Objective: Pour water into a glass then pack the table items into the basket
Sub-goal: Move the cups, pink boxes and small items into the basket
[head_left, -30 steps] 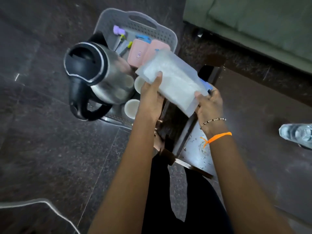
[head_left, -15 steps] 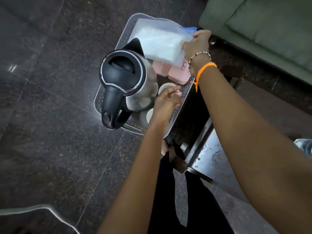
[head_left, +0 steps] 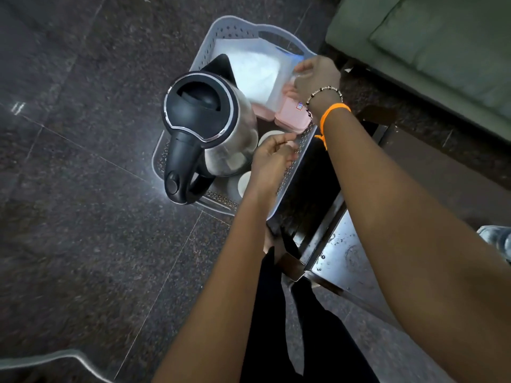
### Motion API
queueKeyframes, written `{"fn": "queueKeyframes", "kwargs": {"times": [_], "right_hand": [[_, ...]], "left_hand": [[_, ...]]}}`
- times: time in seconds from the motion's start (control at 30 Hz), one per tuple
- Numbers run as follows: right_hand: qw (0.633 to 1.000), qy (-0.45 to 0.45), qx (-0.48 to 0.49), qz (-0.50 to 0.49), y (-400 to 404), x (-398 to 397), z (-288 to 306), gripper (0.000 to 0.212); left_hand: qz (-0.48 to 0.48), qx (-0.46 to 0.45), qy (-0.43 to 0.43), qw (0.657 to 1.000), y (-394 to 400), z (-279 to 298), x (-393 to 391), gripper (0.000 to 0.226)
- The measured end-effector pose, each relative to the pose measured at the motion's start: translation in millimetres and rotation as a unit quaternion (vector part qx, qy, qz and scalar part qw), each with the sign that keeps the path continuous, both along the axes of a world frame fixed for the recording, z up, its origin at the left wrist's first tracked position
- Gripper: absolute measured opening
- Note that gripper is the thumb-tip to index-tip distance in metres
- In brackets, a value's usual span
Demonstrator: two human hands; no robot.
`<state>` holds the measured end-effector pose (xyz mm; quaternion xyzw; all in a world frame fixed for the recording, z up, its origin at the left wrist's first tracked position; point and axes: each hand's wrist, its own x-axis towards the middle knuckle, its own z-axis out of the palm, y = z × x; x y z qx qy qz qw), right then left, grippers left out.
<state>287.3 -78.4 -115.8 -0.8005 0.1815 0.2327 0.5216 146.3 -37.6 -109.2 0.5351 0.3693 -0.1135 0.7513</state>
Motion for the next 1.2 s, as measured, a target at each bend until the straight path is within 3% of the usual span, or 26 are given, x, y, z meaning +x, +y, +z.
{"fn": "queueKeyframes", "kwargs": {"times": [0.23,0.57,0.73,0.87,1.0,1.2], "right_hand": [[0.990,0.035,0.128,-0.039,-63,-52,21,0.032],[0.969,0.065,0.153,-0.180,-234,-171,28,0.018],[0.954,0.121,0.127,-0.243,-338,-238,8,0.015],[0.934,0.149,0.127,-0.298,-429,-275,-6,0.017],[0.919,0.149,0.106,-0.350,-514,-286,-19,0.017],[0.939,0.094,-0.071,-0.324,-605,-265,-42,0.038]], "left_hand": [[0.005,0.011,0.005,1.000,-29,6,-9,0.018],[-0.083,0.063,0.042,0.994,-139,5,-56,0.019],[-0.167,0.061,0.082,0.981,-232,2,-85,0.022],[-0.309,0.057,0.093,0.945,-320,-1,-99,0.028],[-0.369,0.043,0.107,0.922,-401,-9,-99,0.030],[-0.428,0.026,0.140,0.892,-481,-21,-86,0.050]]}}
